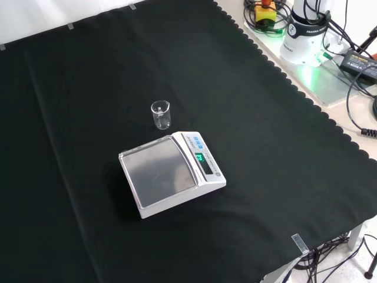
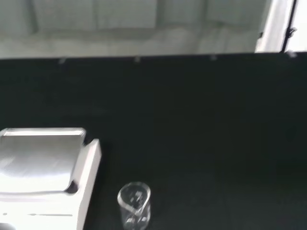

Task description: Pick up the beaker.

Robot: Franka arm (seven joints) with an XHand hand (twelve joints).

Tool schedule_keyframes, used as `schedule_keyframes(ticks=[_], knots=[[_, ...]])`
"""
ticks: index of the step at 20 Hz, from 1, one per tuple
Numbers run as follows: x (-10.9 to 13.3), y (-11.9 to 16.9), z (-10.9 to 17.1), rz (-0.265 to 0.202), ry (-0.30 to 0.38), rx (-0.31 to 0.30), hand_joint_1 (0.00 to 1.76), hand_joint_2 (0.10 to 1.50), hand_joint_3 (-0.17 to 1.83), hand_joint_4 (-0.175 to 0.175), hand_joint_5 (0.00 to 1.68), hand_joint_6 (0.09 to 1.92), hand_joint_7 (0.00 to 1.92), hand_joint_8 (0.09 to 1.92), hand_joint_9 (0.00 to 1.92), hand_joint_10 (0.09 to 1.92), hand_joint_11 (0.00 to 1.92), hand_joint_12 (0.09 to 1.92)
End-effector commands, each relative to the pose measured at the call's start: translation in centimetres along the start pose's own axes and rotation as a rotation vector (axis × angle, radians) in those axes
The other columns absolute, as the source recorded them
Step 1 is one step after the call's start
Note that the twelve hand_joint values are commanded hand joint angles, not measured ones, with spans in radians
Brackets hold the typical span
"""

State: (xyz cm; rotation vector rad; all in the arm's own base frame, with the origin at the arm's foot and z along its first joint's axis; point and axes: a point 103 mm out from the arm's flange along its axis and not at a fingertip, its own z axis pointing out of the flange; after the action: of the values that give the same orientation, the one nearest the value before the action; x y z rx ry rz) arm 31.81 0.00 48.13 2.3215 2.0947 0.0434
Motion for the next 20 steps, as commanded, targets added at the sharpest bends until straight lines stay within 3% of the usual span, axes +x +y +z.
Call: schedule_keyframes(ticks=[1,4,8,12,13,20], knots=[[-3.5,0.7,4.5,0.058,-0.003,-0.116,0.0,0.89,0.32,-0.033,0.28,0.09,0.04,0.79,0.16,0.83,0.18,1.5],[-3.5,1.3,6.3,0.031,0.012,-0.121,0.0,0.89,0.32,-0.036,0.29,0.09,0.05,0.79,0.17,0.83,0.18,1.5],[-4.1,2.2,8.9,0.028,0.076,-0.135,0.0,0.9,0.32,-0.039,0.3,0.09,0.06,0.8,0.19,0.83,0.19,1.5],[-4.4,3.3,12.0,0.031,0.138,-0.123,0.02,0.91,0.32,-0.044,0.32,0.09,0.08,0.8,0.2,0.83,0.2,1.5],[-4.4,3.6,12.7,0.057,0.135,-0.111,0.02,0.92,0.32,-0.045,0.32,0.09,0.08,0.81,0.2,0.83,0.2,1.5],[-3.7,6.0,18.1,0.007,0.196,-0.08,0.04,0.92,0.32,-0.052,0.34,0.09,0.09,0.81,0.22,0.83,0.2,1.5]])
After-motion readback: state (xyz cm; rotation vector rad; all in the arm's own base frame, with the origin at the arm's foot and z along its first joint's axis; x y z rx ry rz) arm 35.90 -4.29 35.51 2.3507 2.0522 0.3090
